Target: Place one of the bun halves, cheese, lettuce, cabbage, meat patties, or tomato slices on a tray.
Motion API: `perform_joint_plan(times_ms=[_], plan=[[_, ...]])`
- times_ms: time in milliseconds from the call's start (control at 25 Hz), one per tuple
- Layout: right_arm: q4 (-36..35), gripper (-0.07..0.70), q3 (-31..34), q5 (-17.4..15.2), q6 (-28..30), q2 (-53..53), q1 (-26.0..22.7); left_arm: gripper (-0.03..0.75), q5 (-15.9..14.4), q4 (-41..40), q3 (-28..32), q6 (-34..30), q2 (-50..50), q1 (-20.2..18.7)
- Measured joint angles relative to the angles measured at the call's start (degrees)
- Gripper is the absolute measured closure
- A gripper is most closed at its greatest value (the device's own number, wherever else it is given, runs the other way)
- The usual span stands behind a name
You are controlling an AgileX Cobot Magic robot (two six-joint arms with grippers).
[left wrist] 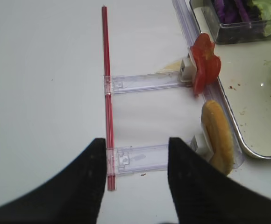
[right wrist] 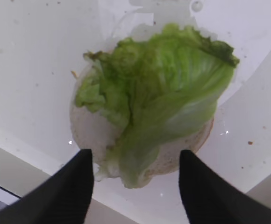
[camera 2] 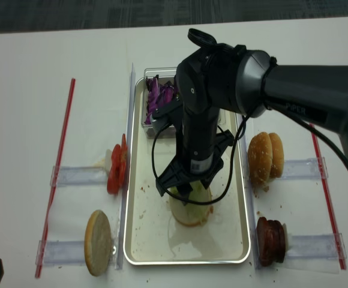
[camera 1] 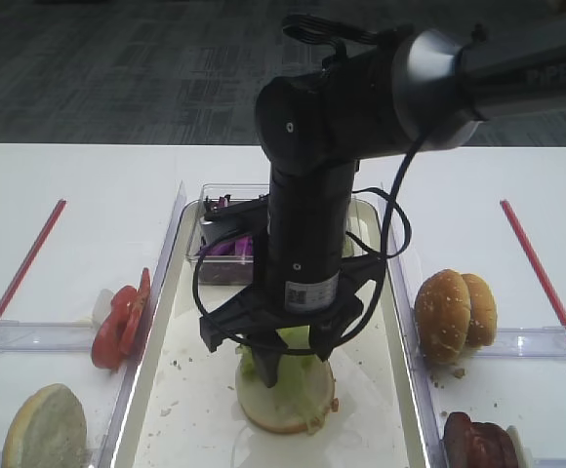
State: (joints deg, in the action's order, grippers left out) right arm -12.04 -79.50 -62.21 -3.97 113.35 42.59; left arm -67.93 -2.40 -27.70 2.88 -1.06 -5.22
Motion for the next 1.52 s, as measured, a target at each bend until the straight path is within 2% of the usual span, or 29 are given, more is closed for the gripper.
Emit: perform_joint_plan(times_ms=[160, 640, 1000, 1120, 1520], plan=[[0.00, 0.145, 0.00, -0.13, 0.00, 0.00, 0.00, 0.419, 0.00, 0.00, 0.00, 0.00, 0.00, 0.00], [0.26, 0.138, -0.11, -1.37, -0.55, -0.33, 0.00, 0.419, 0.00, 0.00, 0.00, 0.00, 0.00, 0.00], [2.27, 0.139, -8.60, -5.86, -1.28, -1.15, -0.18, 0.419, 0.00, 0.00, 0.00, 0.00, 0.00, 0.00], [2.27, 0.139, -11.72, -7.36, -1.42, -1.15, -1.83, 0.419, 0.00, 0.00, 0.00, 0.00, 0.00, 0.00], [2.90, 0.139, -17.81, -7.84, -1.32, -1.15, -10.39, 0.419, 0.00, 0.00, 0.00, 0.00, 0.00, 0.00]])
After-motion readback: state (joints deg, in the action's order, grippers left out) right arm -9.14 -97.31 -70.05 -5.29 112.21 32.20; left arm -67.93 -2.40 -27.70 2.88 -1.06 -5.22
